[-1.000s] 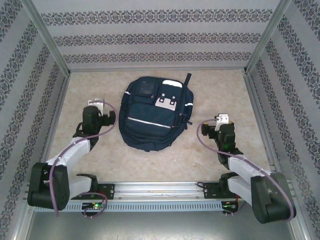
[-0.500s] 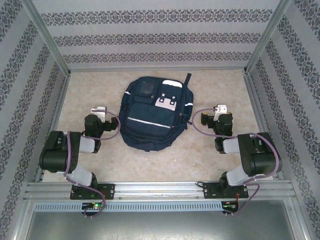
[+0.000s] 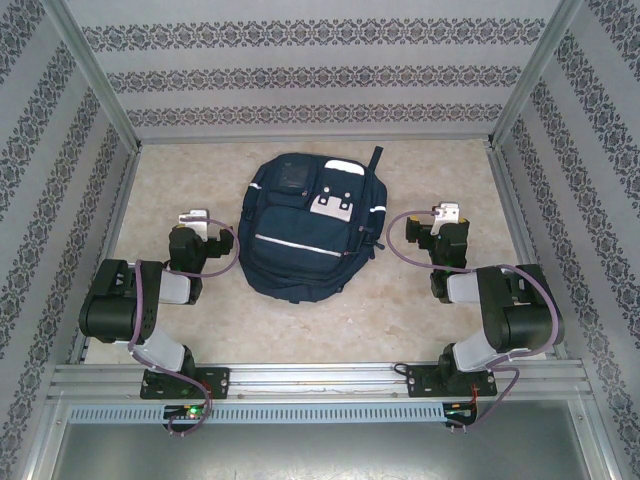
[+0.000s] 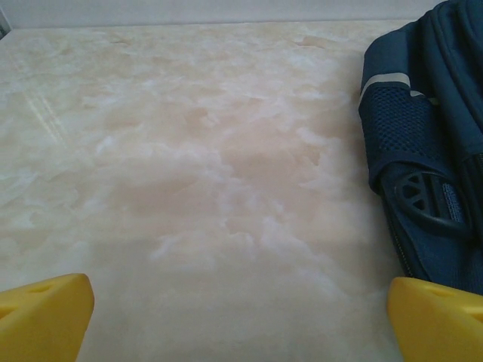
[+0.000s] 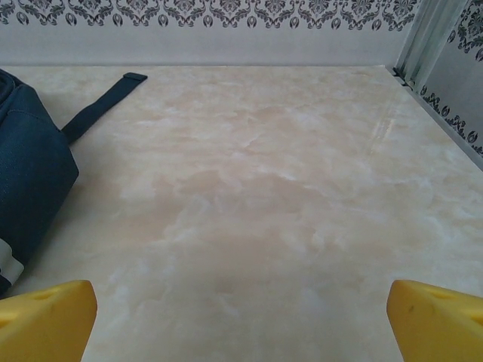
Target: Pack books, pencil case, and school supplies into a backpack
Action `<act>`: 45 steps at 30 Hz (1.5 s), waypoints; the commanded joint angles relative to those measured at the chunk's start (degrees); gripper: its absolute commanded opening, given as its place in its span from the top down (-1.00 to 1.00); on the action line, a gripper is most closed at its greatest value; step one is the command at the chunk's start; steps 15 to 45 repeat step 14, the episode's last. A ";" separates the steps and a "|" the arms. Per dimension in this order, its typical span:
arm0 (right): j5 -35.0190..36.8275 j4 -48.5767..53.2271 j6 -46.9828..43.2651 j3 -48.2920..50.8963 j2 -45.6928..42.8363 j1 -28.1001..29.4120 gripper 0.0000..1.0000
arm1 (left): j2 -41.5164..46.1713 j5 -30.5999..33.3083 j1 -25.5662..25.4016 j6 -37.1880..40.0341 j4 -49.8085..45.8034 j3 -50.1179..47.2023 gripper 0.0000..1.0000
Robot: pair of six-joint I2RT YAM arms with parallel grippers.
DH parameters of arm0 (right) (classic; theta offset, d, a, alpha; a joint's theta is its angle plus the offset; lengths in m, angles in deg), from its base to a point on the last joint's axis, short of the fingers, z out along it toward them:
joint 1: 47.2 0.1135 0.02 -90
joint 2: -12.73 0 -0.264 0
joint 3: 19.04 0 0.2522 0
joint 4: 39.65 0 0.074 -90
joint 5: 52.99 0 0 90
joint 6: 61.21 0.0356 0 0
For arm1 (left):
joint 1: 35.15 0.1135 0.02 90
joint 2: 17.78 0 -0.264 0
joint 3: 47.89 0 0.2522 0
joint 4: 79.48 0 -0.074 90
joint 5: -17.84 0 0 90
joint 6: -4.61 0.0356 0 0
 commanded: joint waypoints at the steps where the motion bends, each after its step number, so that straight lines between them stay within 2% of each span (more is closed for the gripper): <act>1: 0.74 -1.50 0.98 -0.92 -0.01 -0.18 -0.96 | 0.13 0.79 0.48 -0.89 2.30 0.93 -0.99; 45: 0.67 -1.55 0.98 -0.76 -0.09 -0.27 -0.96 | 0.06 0.83 0.48 -0.89 2.30 0.91 -0.99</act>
